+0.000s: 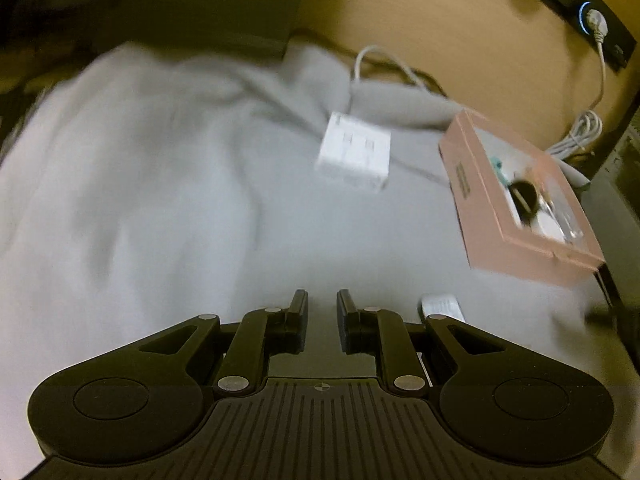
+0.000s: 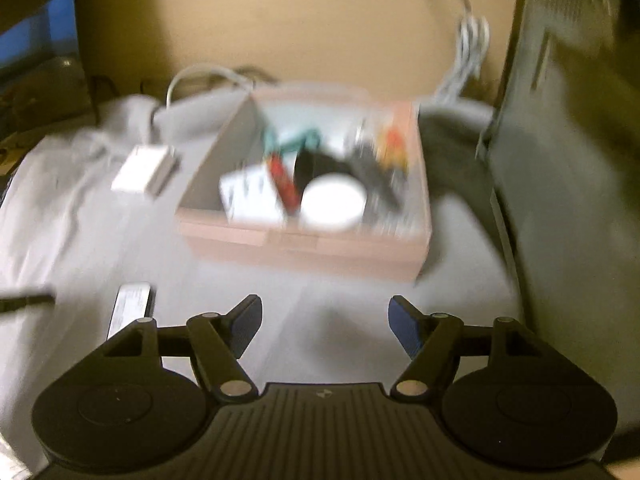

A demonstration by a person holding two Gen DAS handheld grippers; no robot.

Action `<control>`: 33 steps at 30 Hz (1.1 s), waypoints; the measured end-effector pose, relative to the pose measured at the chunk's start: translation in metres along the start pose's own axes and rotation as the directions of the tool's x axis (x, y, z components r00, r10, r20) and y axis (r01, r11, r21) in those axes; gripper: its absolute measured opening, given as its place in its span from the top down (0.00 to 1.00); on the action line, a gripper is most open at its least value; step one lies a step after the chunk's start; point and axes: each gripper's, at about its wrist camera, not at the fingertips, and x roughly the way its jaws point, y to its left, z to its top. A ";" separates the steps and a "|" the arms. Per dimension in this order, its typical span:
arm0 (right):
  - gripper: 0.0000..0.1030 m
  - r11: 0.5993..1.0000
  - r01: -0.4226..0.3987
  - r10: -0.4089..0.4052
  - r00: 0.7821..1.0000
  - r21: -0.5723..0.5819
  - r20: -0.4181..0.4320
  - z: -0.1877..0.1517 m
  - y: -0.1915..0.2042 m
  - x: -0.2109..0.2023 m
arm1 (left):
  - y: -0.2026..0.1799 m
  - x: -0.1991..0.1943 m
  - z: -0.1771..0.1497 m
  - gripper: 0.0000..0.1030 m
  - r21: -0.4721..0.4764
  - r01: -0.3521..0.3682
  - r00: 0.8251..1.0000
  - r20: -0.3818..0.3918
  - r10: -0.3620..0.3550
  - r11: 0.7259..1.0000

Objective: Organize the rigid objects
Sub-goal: 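Grasp the white Apple cable box with the left tool and lift it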

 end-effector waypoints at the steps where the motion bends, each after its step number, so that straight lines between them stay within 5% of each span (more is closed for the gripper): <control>1: 0.31 1.000 -0.005 0.005 1.000 -0.010 -0.012 -0.006 0.003 0.000 | -0.003 0.004 0.009 0.84 0.022 -0.007 1.000 0.017 0.007 1.000; 9: 0.23 0.985 0.089 -0.096 0.995 -0.146 -0.039 -0.042 0.022 0.021 | -0.043 0.051 0.076 0.84 0.152 -0.016 0.987 0.160 -0.009 0.988; 19: 0.00 0.996 0.089 -0.089 0.995 0.003 0.043 -0.062 0.001 0.028 | -0.075 0.105 0.073 0.83 0.280 -0.064 0.994 0.108 0.034 0.958; 23: 0.00 0.997 0.072 -0.073 0.989 0.017 0.131 -0.077 -0.003 0.025 | -0.077 0.105 0.070 0.68 0.318 -0.029 0.995 0.100 -0.003 0.948; 30: 0.00 0.998 0.064 -0.065 0.988 0.017 0.137 -0.073 -0.002 0.027 | -0.087 0.113 0.069 0.40 0.358 -0.004 0.996 0.086 -0.028 0.934; 33: 0.00 0.998 0.062 -0.064 0.988 0.017 0.137 -0.073 -0.002 0.027 | -0.092 0.114 0.070 0.37 0.379 -0.017 0.996 0.089 -0.018 0.925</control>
